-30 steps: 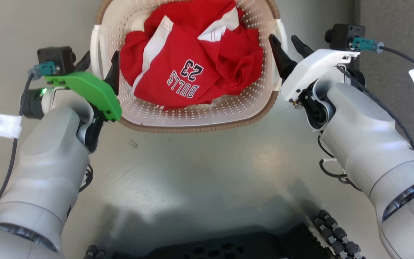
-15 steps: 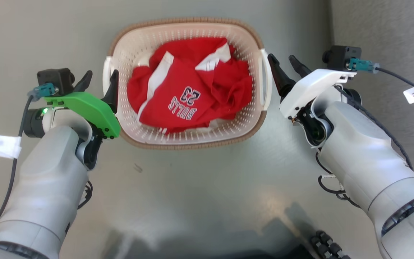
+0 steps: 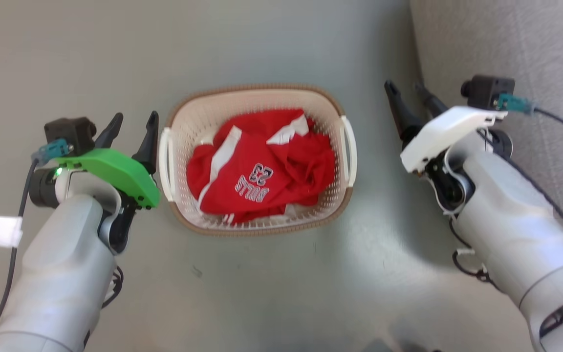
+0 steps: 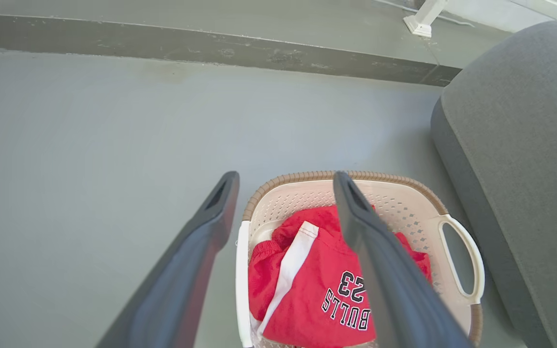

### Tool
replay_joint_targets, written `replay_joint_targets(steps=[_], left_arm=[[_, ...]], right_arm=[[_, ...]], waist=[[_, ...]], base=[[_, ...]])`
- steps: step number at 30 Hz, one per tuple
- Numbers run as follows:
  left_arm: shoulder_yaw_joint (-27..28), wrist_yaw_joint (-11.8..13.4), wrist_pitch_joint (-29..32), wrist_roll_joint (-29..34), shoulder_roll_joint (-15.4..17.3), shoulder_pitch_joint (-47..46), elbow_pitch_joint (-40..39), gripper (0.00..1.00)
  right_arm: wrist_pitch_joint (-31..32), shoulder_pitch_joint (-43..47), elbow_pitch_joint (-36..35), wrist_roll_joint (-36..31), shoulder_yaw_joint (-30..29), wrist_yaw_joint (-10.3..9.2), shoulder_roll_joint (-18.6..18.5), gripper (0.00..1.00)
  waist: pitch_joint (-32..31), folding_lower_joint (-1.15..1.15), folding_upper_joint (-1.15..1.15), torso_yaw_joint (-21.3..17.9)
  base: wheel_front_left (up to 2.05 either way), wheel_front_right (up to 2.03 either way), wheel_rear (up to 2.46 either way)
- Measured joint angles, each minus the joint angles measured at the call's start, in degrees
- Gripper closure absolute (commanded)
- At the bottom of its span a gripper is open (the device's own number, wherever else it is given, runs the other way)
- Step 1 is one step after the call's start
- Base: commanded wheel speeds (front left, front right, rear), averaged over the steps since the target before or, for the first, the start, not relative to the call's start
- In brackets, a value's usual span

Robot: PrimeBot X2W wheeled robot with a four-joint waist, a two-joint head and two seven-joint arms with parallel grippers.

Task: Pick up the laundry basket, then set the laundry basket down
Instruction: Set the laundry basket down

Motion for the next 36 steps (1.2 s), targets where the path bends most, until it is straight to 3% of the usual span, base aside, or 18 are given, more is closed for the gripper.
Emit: replay_joint_targets(steps=[7, 15, 26, 36], left_arm=[[3.86, 0.0, 0.0, 0.41, 0.35, 4.94, -3.79, 0.0], [7.68, 0.0, 0.01, 2.87, -0.91, 11.12, -9.1, 0.0], [13.02, 0.01, 0.0, 6.48, -0.98, 18.22, -15.91, 0.0], [16.68, 0.57, 0.0, 11.05, -1.75, 24.09, -22.53, 0.0]], right_arm=[[0.0, 4.6, -4.46, -2.59, -3.02, 0.0, -0.1, 0.0], [0.0, 10.74, -10.44, -7.39, -8.02, -0.01, -2.79, 0.0], [-0.01, 19.58, -20.29, -12.24, -15.14, -0.19, -0.93, 0.0], [0.0, 27.83, -26.5, -18.15, -19.02, -1.72, -1.01, 0.0]], waist=[[-5.71, 0.0, 0.0, 0.19], [-13.08, 0.0, 0.0, 0.73], [-20.04, 0.0, 0.0, 1.6], [-24.53, 0.0, 0.0, 1.7]], base=[[0.0, 0.0, 0.0], [0.0, 0.0, 0.0], [0.0, 0.0, 0.0], [0.0, 0.0, 0.0]])
